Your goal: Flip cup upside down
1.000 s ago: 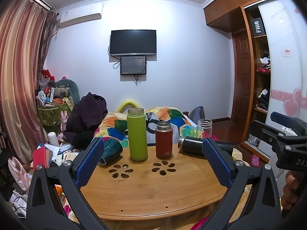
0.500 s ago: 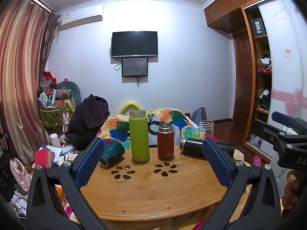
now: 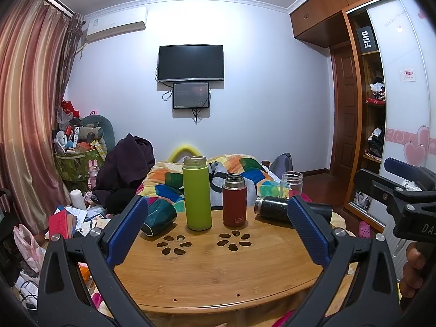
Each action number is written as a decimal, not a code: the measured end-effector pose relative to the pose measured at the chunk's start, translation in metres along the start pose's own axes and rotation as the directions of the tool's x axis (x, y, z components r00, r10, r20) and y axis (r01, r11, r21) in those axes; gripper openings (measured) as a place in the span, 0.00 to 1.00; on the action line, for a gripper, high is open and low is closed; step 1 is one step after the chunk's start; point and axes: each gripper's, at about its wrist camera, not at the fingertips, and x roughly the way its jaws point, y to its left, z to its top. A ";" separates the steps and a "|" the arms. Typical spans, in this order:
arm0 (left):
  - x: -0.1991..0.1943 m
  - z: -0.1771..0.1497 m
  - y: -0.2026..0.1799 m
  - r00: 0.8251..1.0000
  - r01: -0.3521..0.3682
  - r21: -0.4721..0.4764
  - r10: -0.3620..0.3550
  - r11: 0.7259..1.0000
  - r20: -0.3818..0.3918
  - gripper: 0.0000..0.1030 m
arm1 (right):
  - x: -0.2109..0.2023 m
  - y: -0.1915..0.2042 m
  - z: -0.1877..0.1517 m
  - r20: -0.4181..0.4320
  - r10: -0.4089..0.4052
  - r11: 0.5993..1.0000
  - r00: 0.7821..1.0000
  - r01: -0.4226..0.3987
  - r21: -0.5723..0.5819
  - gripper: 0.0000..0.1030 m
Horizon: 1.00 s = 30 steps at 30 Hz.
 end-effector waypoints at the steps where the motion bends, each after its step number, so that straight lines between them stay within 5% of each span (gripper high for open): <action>1: 0.000 0.000 0.000 1.000 0.000 0.000 0.000 1.000 0.000 1.00 | 0.000 0.001 -0.001 0.001 0.001 1.000 1.000 -0.001 -0.001 1.00; 30: 0.001 0.002 -0.001 1.000 0.008 0.002 -0.008 1.000 -0.003 1.00 | -0.002 0.006 -0.002 0.007 0.007 1.000 1.000 -0.007 0.003 1.00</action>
